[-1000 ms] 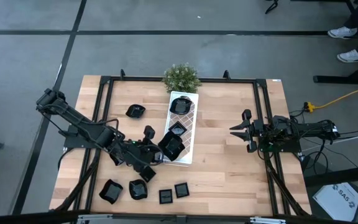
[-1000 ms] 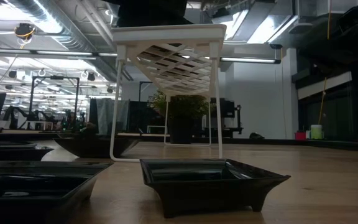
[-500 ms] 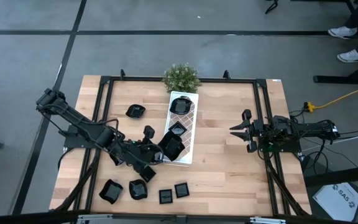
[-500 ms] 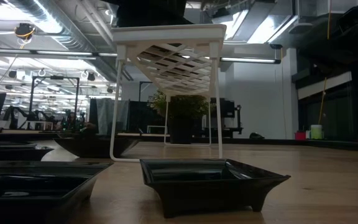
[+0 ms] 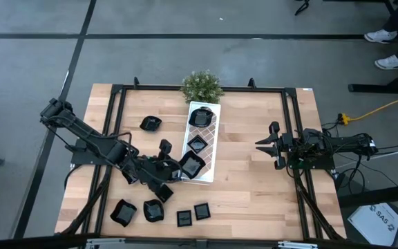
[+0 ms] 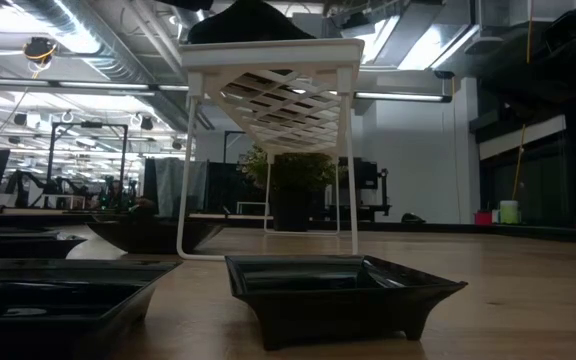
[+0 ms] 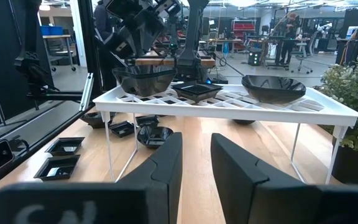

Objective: Pick & Place Mini shaped plates
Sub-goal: Stack the top leaf shaped plate on top of the leaf shaped plate on the shelf

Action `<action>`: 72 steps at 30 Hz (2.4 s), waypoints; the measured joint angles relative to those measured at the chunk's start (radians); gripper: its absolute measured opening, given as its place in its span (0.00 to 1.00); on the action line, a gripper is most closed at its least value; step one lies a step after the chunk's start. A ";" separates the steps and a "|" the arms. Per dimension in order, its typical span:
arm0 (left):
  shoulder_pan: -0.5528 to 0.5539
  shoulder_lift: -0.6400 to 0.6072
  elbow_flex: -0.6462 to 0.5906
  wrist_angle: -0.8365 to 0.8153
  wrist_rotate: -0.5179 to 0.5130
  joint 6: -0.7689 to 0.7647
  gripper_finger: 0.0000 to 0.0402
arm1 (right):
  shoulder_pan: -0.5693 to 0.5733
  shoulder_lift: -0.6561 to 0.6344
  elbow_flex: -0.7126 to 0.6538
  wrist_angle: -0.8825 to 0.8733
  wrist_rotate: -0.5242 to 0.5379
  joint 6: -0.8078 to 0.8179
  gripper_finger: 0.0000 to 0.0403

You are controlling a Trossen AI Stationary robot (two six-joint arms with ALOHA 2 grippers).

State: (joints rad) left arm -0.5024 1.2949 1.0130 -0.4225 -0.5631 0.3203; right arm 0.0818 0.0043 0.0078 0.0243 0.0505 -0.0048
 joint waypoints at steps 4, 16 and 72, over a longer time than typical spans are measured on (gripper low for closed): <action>0.000 -0.010 0.000 0.008 -0.006 -0.009 0.20 | 0.000 0.000 0.000 0.000 0.000 0.000 0.21; -0.002 -0.152 0.000 -0.059 0.125 -0.214 0.18 | 0.000 0.000 0.000 0.000 0.000 0.000 0.21; 0.692 -0.107 -0.143 -0.578 0.257 -0.784 0.18 | 0.000 0.000 0.000 0.000 0.000 0.000 0.21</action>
State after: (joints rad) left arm 0.1898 1.1881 0.8696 -1.0005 -0.3057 -0.4638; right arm 0.0814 0.0040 0.0078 0.0243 0.0505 -0.0048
